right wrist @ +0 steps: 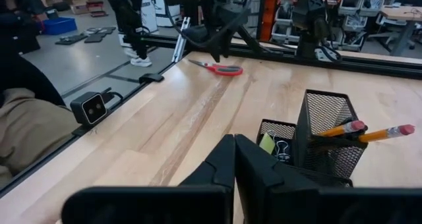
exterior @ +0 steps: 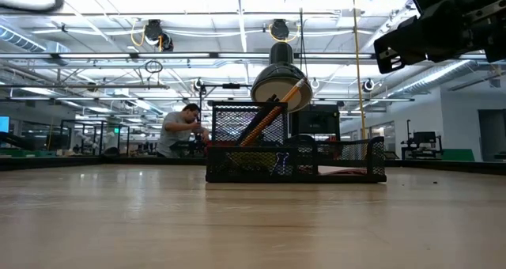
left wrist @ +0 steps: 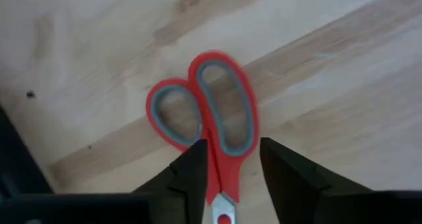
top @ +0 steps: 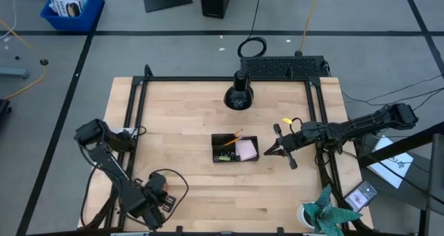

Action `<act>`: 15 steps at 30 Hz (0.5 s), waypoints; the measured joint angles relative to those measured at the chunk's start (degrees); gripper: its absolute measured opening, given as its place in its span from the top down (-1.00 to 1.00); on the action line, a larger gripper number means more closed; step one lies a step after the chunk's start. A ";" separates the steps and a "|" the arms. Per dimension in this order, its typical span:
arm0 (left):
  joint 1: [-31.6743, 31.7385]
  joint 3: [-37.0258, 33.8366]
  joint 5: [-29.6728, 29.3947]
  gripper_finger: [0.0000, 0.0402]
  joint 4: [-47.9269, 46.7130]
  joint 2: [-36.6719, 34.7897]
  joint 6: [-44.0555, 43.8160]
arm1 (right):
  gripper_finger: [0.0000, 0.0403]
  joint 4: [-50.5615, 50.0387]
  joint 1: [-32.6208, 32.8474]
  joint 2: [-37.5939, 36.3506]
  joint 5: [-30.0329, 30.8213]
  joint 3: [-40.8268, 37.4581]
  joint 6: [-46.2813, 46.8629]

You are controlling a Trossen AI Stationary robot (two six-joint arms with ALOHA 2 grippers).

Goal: Pick and place office supplies into organizer
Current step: Put the red scissor into the black desk organizer

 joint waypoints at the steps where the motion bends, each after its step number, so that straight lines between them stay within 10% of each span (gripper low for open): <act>1: 0.28 0.00 1.27 0.25 -0.30 0.40 0.02 | 1.00 0.00 0.00 0.00 -0.02 0.00 0.02; 15: 3.54 -0.55 2.32 -0.01 -0.85 2.39 2.80 | 1.00 -0.02 -0.01 0.00 0.02 0.02 0.69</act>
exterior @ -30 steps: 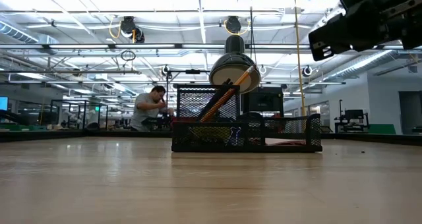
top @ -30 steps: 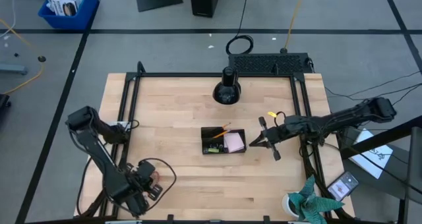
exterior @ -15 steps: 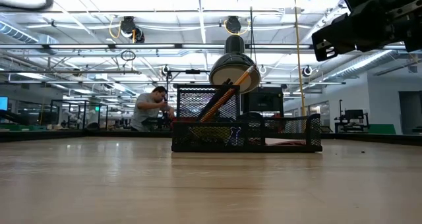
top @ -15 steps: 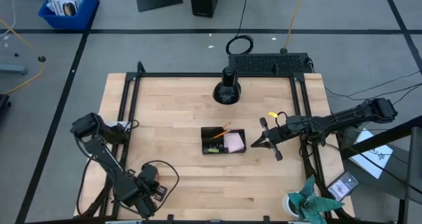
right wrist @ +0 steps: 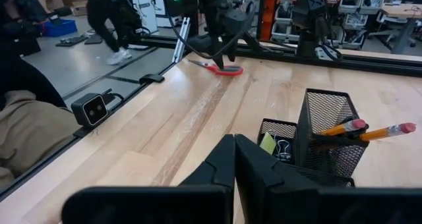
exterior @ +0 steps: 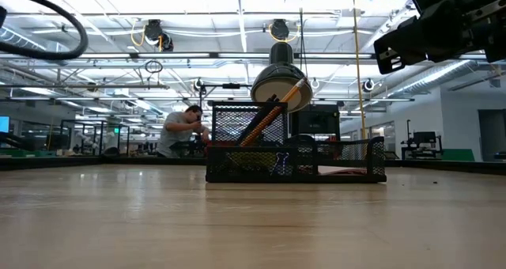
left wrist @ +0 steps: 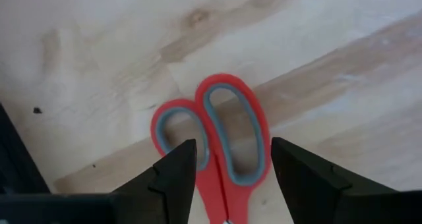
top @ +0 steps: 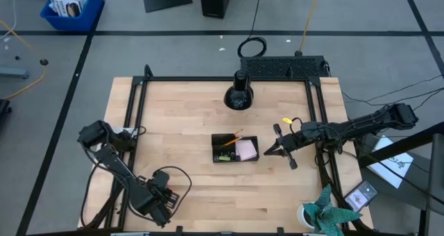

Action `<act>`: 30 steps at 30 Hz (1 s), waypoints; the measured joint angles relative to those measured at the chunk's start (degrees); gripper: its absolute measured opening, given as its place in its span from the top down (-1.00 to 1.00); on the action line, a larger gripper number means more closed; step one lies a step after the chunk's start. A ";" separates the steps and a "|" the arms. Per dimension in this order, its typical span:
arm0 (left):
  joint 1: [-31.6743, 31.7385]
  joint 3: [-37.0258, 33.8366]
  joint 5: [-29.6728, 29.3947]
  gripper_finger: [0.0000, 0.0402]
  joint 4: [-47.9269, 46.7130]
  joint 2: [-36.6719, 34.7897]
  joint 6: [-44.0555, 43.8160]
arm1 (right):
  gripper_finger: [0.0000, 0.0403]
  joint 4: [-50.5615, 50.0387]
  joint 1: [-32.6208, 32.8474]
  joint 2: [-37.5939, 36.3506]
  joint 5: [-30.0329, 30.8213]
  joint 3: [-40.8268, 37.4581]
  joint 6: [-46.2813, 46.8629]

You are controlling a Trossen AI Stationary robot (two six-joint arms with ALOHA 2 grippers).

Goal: Pick and place office supplies into organizer
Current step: Put the red scissor into the black desk organizer

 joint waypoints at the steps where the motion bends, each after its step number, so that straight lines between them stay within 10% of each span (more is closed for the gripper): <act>1: 0.08 -0.24 0.01 -0.01 -0.07 0.00 -0.01 | 1.00 0.00 0.00 0.00 0.00 0.00 0.01; 23: 0.06 -9.11 1.82 0.00 11.17 -0.40 -0.79 | 1.00 -0.02 -0.01 0.00 0.07 0.04 0.25; 30: 0.23 -11.42 0.35 0.32 15.62 -0.62 3.10 | 1.00 -0.02 -0.01 0.01 0.07 0.04 0.25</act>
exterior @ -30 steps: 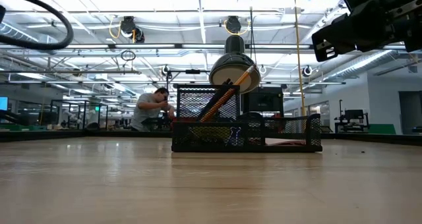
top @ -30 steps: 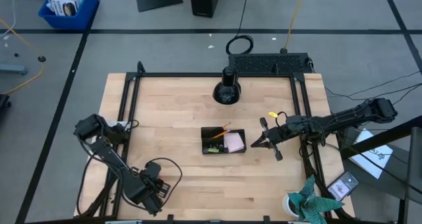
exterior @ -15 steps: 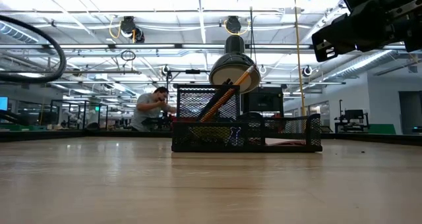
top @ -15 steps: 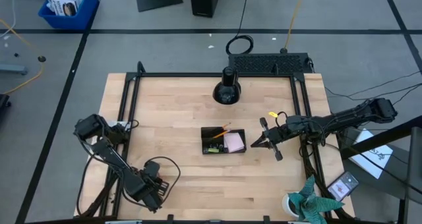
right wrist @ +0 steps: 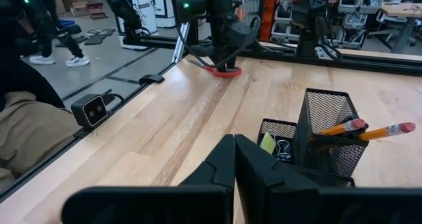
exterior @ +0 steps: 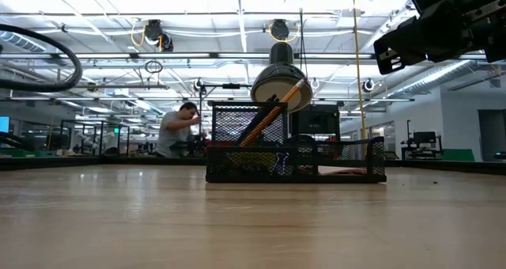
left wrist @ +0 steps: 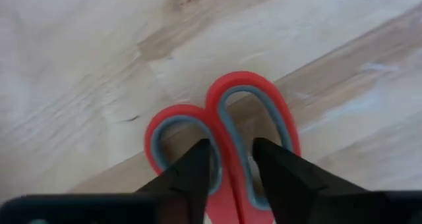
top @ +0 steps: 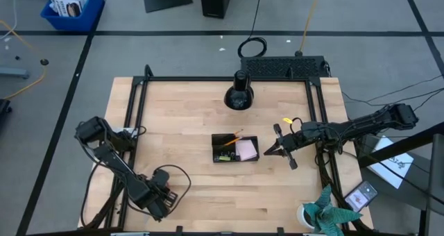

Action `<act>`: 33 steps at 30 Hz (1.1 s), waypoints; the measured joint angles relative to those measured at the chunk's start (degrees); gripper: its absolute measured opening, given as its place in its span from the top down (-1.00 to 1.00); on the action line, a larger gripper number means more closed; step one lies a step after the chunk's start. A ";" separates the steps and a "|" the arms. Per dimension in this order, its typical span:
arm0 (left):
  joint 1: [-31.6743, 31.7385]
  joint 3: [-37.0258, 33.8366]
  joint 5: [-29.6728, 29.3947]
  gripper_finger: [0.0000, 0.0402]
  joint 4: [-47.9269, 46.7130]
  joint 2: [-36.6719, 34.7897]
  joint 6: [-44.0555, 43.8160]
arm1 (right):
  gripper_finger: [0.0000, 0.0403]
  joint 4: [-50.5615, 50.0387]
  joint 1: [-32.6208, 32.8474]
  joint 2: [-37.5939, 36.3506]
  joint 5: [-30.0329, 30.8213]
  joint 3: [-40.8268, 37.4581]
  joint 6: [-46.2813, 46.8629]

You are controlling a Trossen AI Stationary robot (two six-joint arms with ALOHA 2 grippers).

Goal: Pick and place office supplies into organizer
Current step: Put the red scissor into the black desk organizer

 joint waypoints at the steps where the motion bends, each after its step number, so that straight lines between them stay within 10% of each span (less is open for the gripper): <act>1: 0.00 -0.36 -0.27 0.39 0.87 -0.04 0.48 | 1.00 0.00 0.00 0.01 0.00 0.00 0.00; 8: 0.02 -0.53 -1.86 0.80 2.19 -0.08 3.72 | 1.00 -0.01 0.02 0.01 0.00 0.02 0.42; 15: -1.69 -0.47 -10.31 0.81 1.44 -0.14 6.17 | 1.00 -0.02 0.02 0.01 -0.02 0.02 0.42; 33: 0.85 -0.73 -63.72 0.91 1.63 -11.42 23.55 | 1.00 0.02 0.02 0.01 0.03 0.02 -0.07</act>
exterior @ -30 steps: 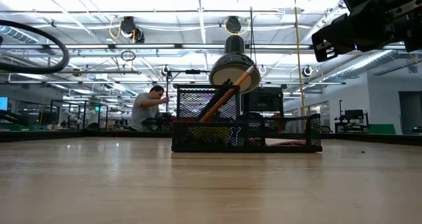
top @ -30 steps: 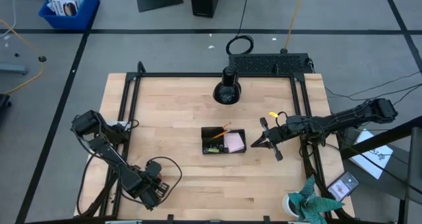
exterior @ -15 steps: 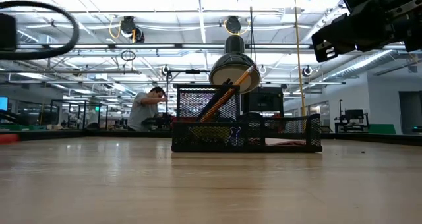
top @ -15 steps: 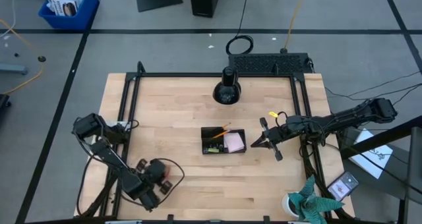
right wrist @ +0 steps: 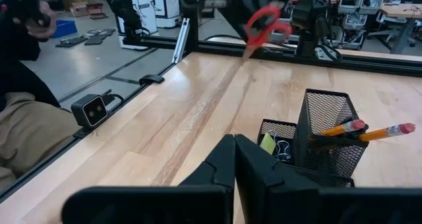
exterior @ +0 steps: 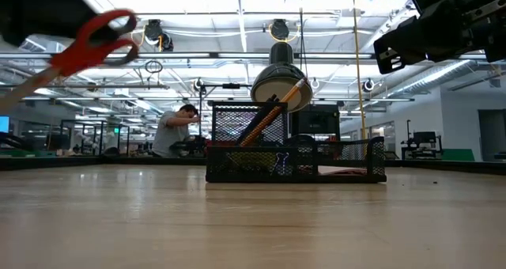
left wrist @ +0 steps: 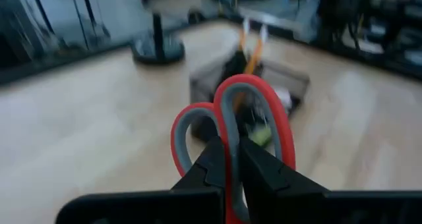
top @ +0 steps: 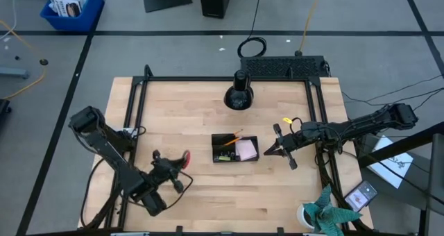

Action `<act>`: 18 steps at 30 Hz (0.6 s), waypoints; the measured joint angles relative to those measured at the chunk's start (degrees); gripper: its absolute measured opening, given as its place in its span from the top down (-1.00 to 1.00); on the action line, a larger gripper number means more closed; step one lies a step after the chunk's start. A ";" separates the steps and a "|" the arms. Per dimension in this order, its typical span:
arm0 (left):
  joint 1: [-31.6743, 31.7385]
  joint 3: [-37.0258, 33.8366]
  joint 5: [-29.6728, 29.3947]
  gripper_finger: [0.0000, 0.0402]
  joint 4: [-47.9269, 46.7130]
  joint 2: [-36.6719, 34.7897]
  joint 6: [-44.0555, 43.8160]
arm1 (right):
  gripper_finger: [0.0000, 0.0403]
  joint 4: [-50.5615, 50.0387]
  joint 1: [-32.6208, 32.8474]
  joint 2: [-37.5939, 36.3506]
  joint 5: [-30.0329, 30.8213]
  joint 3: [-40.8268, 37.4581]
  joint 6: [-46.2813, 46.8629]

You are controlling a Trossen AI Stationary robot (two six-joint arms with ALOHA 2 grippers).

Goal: Pick and place office supplies into organizer
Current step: Put the red scissor into the black desk organizer

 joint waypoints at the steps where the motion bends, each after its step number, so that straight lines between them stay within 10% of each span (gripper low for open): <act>1: 0.62 0.02 -1.50 0.90 -0.01 -0.93 1.62 | 1.00 0.00 0.00 0.00 0.01 0.00 -0.04; 9: 8.13 0.09 -3.57 0.95 13.47 -8.91 31.47 | 1.00 1.70 0.00 0.00 0.02 0.00 -1.07; 18: 20.67 0.15 23.50 0.95 51.21 -10.55 84.49 | 1.00 3.33 0.00 0.00 0.00 0.00 -1.70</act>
